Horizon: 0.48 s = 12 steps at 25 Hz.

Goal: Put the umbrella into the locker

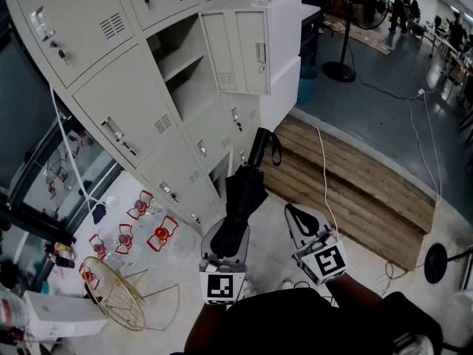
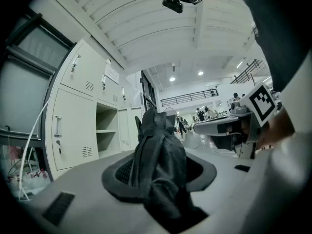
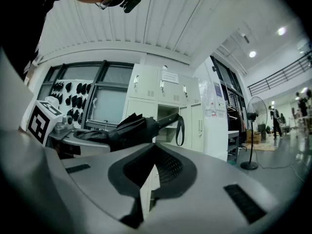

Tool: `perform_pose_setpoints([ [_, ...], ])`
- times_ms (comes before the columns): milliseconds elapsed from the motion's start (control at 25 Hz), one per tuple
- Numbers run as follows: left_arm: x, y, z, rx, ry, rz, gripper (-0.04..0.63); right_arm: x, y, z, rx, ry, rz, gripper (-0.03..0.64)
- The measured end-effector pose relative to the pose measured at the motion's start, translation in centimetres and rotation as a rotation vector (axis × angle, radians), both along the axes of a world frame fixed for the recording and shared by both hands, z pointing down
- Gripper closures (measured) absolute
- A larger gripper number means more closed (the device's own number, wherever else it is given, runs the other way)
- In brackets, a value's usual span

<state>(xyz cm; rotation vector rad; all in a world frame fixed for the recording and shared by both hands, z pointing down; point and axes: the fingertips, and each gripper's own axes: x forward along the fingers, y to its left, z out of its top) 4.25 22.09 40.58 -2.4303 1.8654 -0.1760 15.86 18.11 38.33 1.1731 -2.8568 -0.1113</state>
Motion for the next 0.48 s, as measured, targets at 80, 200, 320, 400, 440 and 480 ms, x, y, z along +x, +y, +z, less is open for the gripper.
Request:
perform_pose_setpoints([
  [80, 0.2, 0.0, -0.2, 0.004, -0.017, 0.014, 0.405, -0.5, 0.6, 0.3, -0.001, -0.007, -0.012, 0.618],
  [200, 0.3, 0.1, -0.6, 0.023, -0.029, 0.021, 0.405, -0.9, 1.0, 0.6, -0.012, -0.023, -0.011, 0.618],
  [320, 0.0, 0.4, -0.9, 0.035, -0.009, 0.013, 0.405, -1.3, 1.4, 0.5, -0.012, -0.066, -0.017, 0.618],
  [400, -0.4, 0.3, -0.8, 0.024, -0.014, 0.012, 0.405, -1.6, 1.5, 0.5, -0.005, -0.082, -0.024, 0.618],
  [440, -0.8, 0.1, -0.7, 0.018, -0.023, 0.012, 0.405, -1.7, 1.5, 0.5, -0.003, -0.083, -0.023, 0.618],
  [480, -1.2, -0.1, -0.6, 0.015, -0.029, 0.010, 0.405, -1.7, 1.5, 0.4, -0.003, -0.083, -0.019, 0.618],
])
